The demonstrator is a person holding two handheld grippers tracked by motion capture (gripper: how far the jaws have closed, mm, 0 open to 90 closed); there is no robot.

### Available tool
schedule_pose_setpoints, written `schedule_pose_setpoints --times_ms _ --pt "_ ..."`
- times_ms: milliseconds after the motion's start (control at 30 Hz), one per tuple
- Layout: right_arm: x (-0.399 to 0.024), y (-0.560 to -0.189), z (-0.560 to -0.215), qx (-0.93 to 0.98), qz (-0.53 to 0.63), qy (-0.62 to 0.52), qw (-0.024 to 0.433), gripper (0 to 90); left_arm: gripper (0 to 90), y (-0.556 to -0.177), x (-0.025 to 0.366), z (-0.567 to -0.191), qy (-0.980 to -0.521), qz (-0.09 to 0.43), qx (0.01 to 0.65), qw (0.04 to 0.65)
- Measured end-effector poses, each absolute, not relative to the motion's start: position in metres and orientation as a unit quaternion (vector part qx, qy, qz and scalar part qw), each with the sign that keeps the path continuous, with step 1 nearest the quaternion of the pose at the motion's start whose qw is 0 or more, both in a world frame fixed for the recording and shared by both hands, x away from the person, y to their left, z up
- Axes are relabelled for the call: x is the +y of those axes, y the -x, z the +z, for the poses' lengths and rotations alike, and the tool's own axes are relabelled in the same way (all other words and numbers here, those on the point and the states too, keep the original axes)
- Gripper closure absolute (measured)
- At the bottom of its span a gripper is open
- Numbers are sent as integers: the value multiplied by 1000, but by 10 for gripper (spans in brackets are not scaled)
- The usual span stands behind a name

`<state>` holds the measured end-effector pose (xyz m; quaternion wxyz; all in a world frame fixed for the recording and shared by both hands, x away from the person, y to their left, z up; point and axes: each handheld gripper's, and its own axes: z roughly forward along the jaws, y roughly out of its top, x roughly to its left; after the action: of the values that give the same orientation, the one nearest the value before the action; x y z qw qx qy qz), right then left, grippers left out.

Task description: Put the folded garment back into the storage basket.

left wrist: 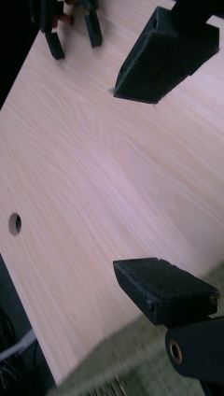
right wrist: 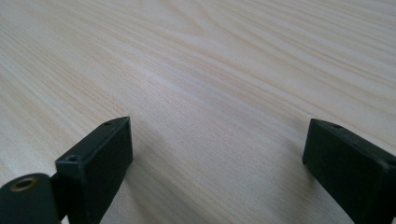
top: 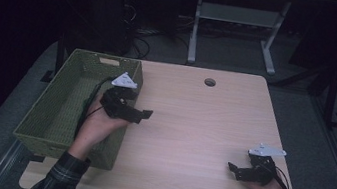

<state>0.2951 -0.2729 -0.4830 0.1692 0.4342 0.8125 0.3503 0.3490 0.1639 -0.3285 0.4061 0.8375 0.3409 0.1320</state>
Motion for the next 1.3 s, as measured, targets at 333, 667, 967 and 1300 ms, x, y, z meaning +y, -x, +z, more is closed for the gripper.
schedule_pose_setpoints --times_ms 333,667,967,1300 --pt "-273 -295 -483 813 350 -434 169 79 138 -339 113 -361 -847 118 322 406" --pt "-273 -295 -483 813 350 -434 169 79 137 -336 90 -408 -863 119 303 386" --pt "-273 -295 -483 813 350 -434 169 79 131 -337 83 -443 -869 132 288 380" --pt "-273 -295 -483 813 350 -434 169 79 125 -338 75 -476 -879 120 291 359"
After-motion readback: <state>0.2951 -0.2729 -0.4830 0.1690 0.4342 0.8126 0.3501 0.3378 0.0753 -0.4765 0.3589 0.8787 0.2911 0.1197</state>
